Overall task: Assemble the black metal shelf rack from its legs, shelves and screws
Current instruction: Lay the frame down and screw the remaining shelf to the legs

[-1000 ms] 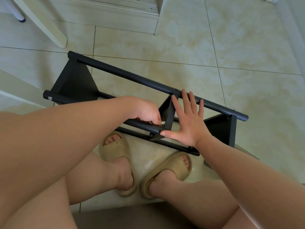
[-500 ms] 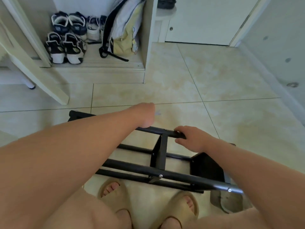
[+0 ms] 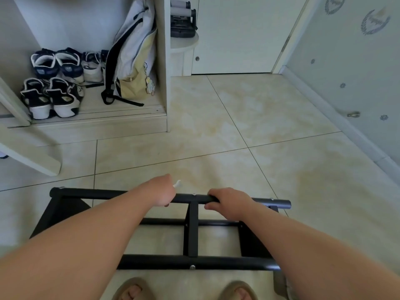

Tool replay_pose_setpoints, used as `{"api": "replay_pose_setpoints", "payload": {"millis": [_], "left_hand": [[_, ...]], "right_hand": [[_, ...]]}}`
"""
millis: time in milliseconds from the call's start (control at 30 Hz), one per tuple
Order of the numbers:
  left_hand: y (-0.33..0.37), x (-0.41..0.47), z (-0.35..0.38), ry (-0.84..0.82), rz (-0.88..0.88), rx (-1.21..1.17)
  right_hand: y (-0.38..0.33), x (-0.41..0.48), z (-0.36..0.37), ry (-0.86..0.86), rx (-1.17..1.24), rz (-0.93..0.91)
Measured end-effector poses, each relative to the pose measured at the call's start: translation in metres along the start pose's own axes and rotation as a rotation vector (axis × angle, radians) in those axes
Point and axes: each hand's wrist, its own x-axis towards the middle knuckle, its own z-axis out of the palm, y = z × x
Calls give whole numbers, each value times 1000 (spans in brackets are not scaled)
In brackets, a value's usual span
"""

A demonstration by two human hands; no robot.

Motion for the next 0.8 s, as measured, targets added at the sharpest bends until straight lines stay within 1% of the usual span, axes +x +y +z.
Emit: {"api": "replay_pose_setpoints", "payload": {"millis": [167, 267, 333, 567, 800], "left_hand": [[-10, -6, -12, 231, 37, 20], [-13, -11, -13, 300, 46, 64], [-18, -11, -9, 269, 43, 81], [-23, 0, 23, 86, 67, 116], [-23, 18, 51, -120, 68, 246]], "right_hand": [[-12, 0, -10, 224, -61, -82], [-17, -2, -10, 283, -97, -107], [-19, -2, -3, 265, -121, -112], [-8, 5, 30, 107, -213, -78], [2, 19, 61, -21, -359, -135]]}}
